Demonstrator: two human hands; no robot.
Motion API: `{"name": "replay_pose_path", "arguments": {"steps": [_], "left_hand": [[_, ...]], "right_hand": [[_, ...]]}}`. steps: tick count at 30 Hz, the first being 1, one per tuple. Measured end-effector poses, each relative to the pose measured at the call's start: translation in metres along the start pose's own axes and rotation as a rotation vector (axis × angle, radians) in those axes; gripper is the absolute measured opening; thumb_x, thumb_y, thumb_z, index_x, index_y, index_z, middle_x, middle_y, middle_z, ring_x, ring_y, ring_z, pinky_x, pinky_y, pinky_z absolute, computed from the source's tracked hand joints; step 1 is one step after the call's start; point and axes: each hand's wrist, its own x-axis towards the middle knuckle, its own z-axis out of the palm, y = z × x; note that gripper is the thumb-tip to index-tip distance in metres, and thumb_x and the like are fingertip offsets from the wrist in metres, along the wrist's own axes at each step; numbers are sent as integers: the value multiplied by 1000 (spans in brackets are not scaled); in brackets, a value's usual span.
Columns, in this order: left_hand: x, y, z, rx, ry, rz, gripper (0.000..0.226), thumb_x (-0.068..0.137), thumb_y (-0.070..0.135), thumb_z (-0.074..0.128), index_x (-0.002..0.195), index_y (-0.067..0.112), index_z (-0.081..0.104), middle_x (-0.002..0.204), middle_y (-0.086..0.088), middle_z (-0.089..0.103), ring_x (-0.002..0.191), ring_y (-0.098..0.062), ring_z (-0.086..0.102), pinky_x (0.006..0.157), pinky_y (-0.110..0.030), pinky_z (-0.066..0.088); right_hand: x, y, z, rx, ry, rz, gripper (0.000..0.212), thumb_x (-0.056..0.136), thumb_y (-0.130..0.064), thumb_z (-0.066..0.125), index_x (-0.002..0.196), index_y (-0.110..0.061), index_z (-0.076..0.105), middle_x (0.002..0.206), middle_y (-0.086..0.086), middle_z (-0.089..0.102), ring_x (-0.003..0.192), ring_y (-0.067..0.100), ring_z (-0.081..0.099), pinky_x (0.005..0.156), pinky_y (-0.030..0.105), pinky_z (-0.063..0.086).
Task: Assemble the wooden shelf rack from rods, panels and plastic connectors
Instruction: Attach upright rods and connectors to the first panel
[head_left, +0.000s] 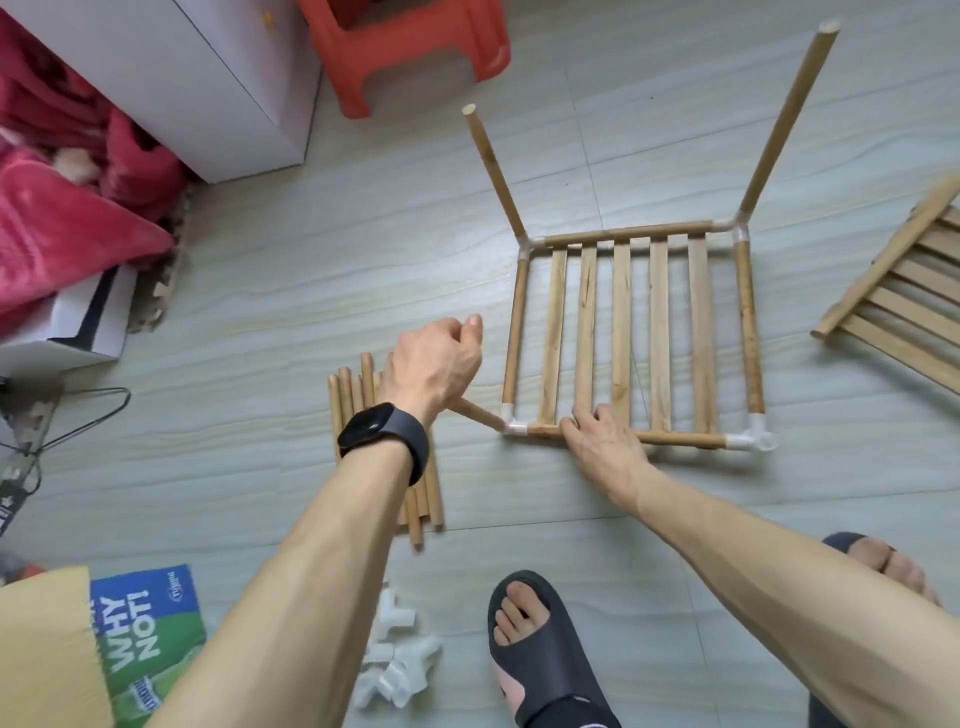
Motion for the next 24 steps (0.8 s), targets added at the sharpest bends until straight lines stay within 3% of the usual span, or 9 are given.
{"name": "replay_pose_path", "arguments": {"steps": [2, 4, 6, 8, 15, 21, 24], "left_hand": [[-9, -14, -3, -104, -11, -2, 51, 104, 54, 31, 101, 24, 71, 94, -1, 73, 89, -22, 65, 76, -36, 52], [-15, -11, 1, -80, -12, 47, 50, 104, 54, 31, 102, 24, 71, 90, -1, 73, 86, -20, 65, 70, -31, 49], [-15, -5, 3, -8, -8, 60, 50, 103, 55, 30, 103, 23, 68, 90, -2, 70, 86, -26, 61, 67, -36, 42], [-10, 1, 0, 22, 7, 44, 49, 103, 56, 29, 100, 23, 65, 90, -5, 67, 87, -30, 58, 71, -36, 38], [-10, 11, 2, -37, -13, 30, 51, 102, 51, 27, 107, 22, 67, 103, -9, 67, 98, -34, 59, 90, -43, 49], [-17, 7, 1, -49, 11, 16, 51, 102, 50, 27, 103, 19, 67, 93, -7, 66, 88, -30, 60, 72, -39, 44], [-13, 2, -3, -188, -48, -4, 52, 103, 50, 29, 110, 17, 68, 102, -5, 69, 99, -27, 61, 87, -42, 49]], "right_hand": [[1, -3, 0, -16, -7, 3, 37, 101, 2, 33, 135, -9, 42, 137, 12, 39, 117, 33, 43, 80, 38, 37], [1, -3, 0, -24, -1, 10, 35, 101, 1, 33, 134, -8, 43, 136, 11, 40, 117, 33, 44, 79, 38, 37], [2, -2, -2, -19, -15, 2, 33, 102, -1, 33, 132, -9, 45, 134, 11, 42, 116, 33, 44, 77, 38, 35], [3, -1, 0, -27, -13, -3, 32, 101, -1, 34, 130, -10, 46, 132, 10, 43, 116, 33, 44, 75, 37, 34], [3, 0, -1, -3, -45, 16, 32, 100, 0, 35, 128, -10, 46, 129, 10, 42, 114, 34, 43, 73, 38, 35], [1, -4, -10, -74, -117, 29, 33, 103, -4, 31, 132, -12, 45, 133, 9, 42, 116, 32, 46, 77, 40, 39], [-1, -6, -12, -236, -115, 45, 42, 104, -11, 31, 145, -18, 37, 141, 6, 43, 121, 30, 47, 85, 41, 40]]}}
